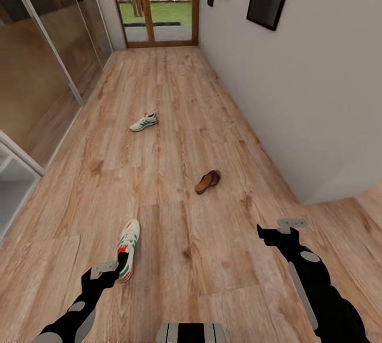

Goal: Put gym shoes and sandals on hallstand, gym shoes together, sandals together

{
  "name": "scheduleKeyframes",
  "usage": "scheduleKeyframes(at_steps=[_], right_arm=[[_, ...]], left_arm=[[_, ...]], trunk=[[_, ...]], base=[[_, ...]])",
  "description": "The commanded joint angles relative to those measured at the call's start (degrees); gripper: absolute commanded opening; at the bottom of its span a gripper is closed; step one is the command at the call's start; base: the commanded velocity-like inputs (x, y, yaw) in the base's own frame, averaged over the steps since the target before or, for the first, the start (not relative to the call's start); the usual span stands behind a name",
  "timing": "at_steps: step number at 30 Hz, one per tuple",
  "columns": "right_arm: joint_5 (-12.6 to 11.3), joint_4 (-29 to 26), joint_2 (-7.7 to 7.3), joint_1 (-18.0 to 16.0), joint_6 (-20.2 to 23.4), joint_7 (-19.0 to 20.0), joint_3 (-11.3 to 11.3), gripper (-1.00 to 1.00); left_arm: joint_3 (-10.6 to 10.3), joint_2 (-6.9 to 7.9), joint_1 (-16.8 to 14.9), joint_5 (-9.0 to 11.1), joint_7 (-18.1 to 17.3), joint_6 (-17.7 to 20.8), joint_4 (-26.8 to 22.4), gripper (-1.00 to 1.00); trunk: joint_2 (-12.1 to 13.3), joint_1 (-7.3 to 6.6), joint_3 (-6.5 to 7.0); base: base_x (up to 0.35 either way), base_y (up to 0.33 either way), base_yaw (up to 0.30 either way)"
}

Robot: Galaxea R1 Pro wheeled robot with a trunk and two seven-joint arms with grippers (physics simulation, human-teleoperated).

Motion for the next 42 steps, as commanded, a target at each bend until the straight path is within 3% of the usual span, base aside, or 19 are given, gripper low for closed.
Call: scheduleKeyframes(at_steps=[1,11,12,21,29,42], right_arm=[[0.0,0.0,-0.01,0.0,0.3,0.0,0.0,1.00],[-0.1,-0.2,0.00,0.0,0.2,0.0,0.0,1.00],[-0.1,-0.2,0.00,0.0,0.2,0.0,-0.1,1.00],[0.0,-0.4,0.00,0.0,0.2,-0.1,-0.1,1.00],[0.0,-0.4,0.00,0.0,0.2,-0.1,-0.1,1.00],[0.3,-0.1,-0.09,0.0,0.2,-0.1,-0.2,1.00]], left_arm=[[0.0,-0.07,-0.1,0.4,-0.1,-0.3,0.0,1.00],[-0.1,-0.18,-0.2,-0.1,-0.2,-0.6,-2.7,1.00],[-0.1,-0.21,-0.2,-1.1,-0.3,-0.6,-3.4,1.00],[-0.1,-1.05,-0.1,-3.9,-0.2,-0.6,-4.1,1.00],[-0.1,-1.38,-0.2,-5.2,-0.2,-0.5,-4.2,1.00],[0.0,-1.42,-0.1,-5.4,-0.2,-0.5,-4.3,1.00]], trunk=[[-0.4,0.21,-0.31],[-4.4,2.41,-2.93],[-4.8,2.63,-3.19],[-7.7,4.22,-5.41],[-7.7,4.22,-5.50],[-7.7,4.22,-5.51]], base=[[0.000,0.000,0.147],[0.000,0.000,0.145],[0.000,0.000,0.142],[0.000,0.000,0.103],[0.000,0.000,0.020],[0.000,0.000,0.002]])
